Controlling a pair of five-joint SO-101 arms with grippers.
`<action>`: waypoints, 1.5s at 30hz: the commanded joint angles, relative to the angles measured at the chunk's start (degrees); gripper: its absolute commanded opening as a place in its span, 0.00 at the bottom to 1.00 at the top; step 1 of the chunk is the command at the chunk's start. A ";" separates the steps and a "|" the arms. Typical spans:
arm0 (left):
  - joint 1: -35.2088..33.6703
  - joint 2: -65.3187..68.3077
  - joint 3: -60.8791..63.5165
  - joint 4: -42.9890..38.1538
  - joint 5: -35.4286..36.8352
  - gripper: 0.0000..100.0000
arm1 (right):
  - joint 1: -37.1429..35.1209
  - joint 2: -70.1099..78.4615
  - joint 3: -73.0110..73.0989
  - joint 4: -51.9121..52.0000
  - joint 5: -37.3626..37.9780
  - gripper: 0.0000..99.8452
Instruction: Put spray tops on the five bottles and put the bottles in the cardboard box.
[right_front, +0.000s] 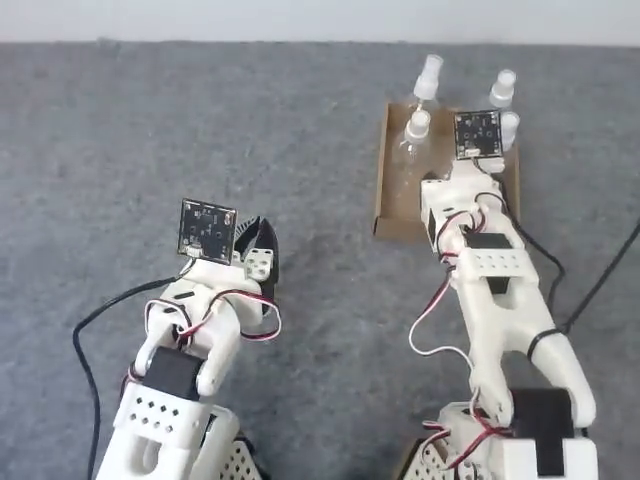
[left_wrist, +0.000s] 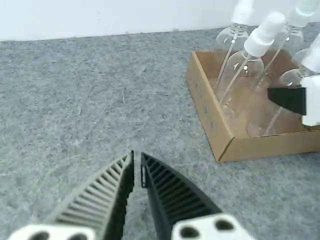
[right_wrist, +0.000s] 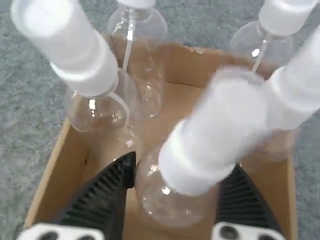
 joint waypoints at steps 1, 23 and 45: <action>-0.18 -1.05 -0.48 -1.67 0.26 0.01 | -1.10 -5.14 -2.90 3.12 -0.18 0.19; -0.18 -1.05 -0.48 -1.58 0.26 0.01 | -2.15 -5.14 -4.04 4.00 -0.09 0.19; -0.26 -1.05 -0.48 -1.49 0.26 0.01 | -2.15 -5.14 -4.04 4.00 -0.09 0.19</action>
